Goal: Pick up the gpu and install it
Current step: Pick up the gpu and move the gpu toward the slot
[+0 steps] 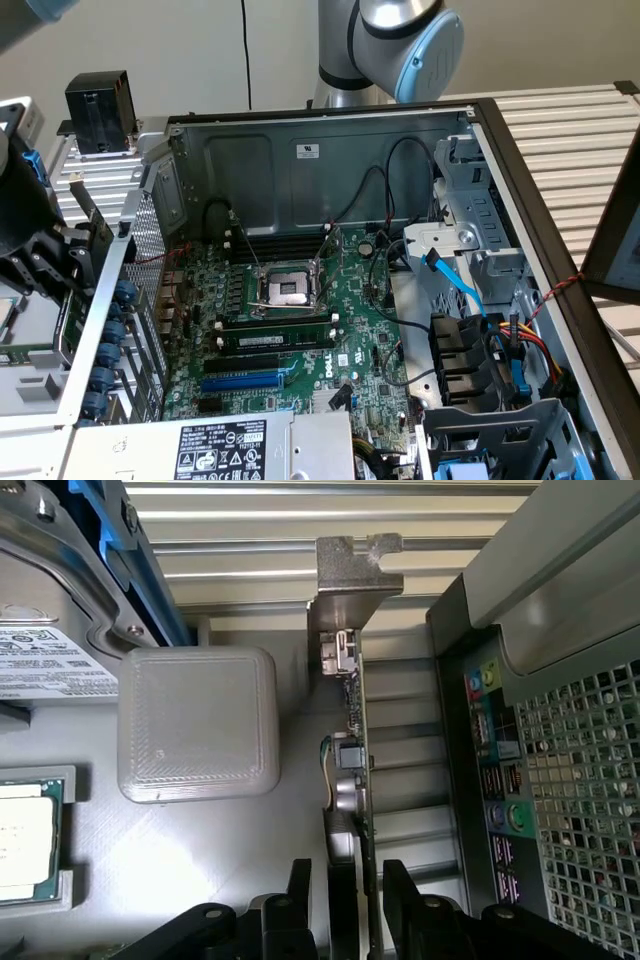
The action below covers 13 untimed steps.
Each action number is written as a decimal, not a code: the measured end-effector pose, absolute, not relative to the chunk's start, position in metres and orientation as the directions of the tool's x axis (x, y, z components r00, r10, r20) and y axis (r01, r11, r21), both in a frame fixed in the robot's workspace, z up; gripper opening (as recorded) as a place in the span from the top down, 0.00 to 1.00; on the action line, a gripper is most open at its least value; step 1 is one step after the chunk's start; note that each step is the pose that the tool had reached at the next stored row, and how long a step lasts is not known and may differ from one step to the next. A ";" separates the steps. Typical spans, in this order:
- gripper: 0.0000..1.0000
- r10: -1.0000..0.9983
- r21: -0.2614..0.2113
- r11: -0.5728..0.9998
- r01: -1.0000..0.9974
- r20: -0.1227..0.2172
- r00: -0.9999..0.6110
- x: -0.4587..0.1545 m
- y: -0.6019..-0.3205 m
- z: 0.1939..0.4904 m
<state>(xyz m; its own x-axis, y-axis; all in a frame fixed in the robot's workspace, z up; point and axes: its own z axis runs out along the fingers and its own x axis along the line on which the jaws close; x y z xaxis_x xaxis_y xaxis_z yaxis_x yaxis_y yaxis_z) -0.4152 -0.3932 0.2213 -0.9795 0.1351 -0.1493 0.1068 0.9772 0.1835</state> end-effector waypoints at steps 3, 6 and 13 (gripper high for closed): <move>0.58 0.151 0.184 0.975 0.123 -0.149 -0.977 -0.415 -0.393 0.221; 0.58 0.155 0.184 0.975 0.127 -0.149 -0.977 -0.415 -0.394 0.221; 0.58 0.152 0.165 0.978 0.130 -0.129 -0.980 -0.413 -0.394 0.221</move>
